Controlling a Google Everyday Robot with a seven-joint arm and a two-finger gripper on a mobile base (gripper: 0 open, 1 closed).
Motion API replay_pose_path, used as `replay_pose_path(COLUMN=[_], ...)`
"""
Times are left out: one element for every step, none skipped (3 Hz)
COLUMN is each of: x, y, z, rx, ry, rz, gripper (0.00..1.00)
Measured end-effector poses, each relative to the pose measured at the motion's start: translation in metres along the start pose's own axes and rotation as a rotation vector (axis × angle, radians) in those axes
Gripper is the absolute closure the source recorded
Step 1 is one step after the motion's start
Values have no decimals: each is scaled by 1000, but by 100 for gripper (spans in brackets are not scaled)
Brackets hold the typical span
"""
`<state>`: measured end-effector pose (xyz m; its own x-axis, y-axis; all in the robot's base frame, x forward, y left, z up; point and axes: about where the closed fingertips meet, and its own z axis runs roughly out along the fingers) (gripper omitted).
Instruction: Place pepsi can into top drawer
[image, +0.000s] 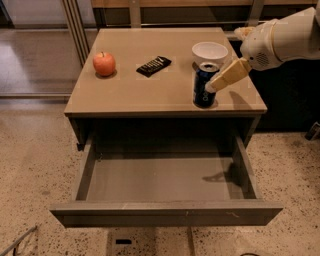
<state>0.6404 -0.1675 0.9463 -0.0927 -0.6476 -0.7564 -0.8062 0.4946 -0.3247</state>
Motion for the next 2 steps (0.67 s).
replay_pose_path(x=[7,13], y=[-3,-2], z=[25,45], rx=[-26,-52], ry=[-22,-28], rz=[47,77], gripper=[0,0])
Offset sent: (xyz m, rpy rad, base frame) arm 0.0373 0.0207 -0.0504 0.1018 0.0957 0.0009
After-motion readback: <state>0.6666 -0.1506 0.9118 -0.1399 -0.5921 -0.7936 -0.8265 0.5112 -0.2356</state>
